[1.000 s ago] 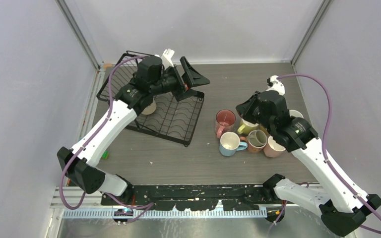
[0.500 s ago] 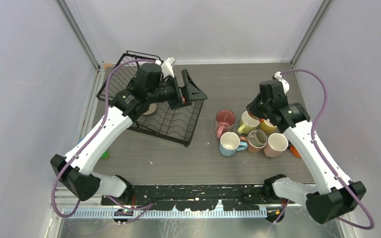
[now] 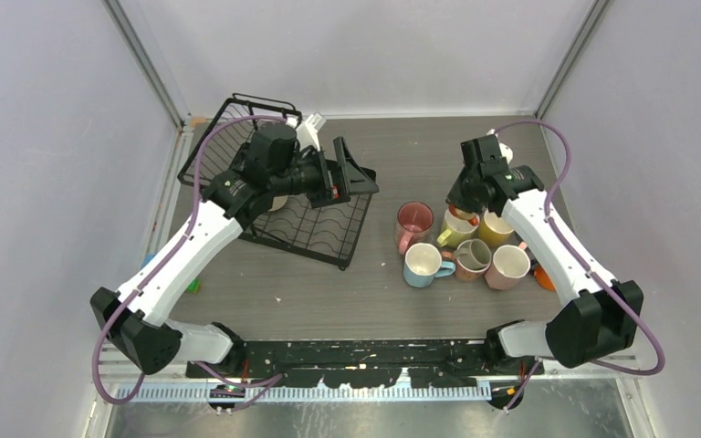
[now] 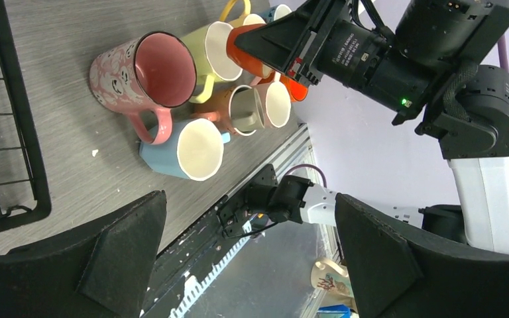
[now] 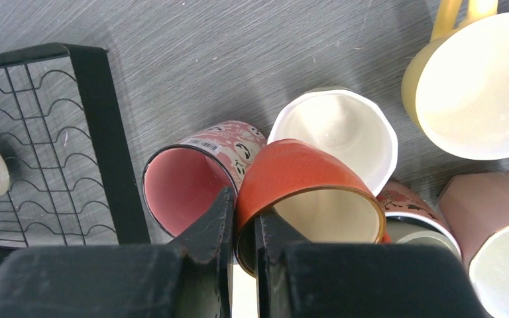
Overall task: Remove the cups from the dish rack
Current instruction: Place the cup at the center of the board.
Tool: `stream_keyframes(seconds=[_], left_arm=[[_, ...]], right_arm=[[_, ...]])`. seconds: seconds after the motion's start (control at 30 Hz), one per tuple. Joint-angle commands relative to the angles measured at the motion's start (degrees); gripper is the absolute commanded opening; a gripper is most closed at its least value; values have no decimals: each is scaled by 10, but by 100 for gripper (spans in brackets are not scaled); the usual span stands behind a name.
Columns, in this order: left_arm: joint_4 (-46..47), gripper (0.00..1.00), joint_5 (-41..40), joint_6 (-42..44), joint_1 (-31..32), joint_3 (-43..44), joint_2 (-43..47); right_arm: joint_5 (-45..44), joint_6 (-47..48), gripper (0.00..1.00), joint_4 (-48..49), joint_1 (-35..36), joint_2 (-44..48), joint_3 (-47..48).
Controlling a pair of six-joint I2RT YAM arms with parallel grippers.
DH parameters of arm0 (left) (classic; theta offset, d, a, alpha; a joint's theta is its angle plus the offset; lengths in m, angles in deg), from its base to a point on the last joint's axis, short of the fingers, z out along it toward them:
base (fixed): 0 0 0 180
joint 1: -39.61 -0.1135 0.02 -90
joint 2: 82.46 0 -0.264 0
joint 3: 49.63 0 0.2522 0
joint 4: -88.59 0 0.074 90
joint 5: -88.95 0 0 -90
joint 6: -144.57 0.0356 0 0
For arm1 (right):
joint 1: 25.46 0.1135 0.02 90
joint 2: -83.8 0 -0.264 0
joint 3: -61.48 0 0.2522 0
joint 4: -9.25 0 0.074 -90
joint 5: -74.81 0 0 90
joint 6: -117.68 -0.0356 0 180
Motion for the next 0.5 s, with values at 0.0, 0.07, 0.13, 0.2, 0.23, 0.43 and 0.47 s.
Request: stream_keyframes(seconds=[0.0,0.07,0.13,0.2,0.23,0.43,0.47], left_arm=[[13,100,22,10,1,-6,23],[14,100,24,10,2,-9,23],[15,100,24,11,2,-12,26],[15,100,23,13,1,-12,27],[15,100,24,13,1,-12,27],[19,100,29,14,1,-17,27],[19,100,30,14,1,-17,27]], right_arm=[[-11,12,1,-2,-7,-10,36],[-11,14,1,-6,-8,-21,39],[-11,17,1,-11,-10,-31,42],[-11,17,1,-11,-13,-39,44],[-10,17,1,-10,-14,-43,44],[-6,22,1,-6,-22,-70,49],[-6,23,1,-5,-23,-75,48]])
